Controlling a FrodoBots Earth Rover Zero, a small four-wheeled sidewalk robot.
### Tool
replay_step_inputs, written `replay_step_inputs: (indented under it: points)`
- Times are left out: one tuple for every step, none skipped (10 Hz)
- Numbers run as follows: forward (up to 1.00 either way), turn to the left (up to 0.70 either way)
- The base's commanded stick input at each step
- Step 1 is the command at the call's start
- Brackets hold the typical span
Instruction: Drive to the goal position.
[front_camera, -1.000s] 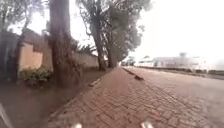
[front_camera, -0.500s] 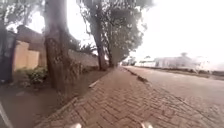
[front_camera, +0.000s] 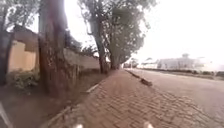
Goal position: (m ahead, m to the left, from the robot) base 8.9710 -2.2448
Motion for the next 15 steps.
replay_step_inputs:
  points:
    - [0.70,-0.02]
    - [0.70,-0.21]
    - [0.70,-0.31]
    - [0.70,-0.22]
    - [0.70,-0.12]
    - [0.70,-0.02]
    - [0.70,0.08]
    - [0.70,0.06]
    - [0.70,0.02]
    - [0.70,0.00]
    - [0.70,0.00]
    - [0.70,0.01]
    - [0.70,0.04]
    - [0.70,-0.01]
    - [0.70,-0.14]
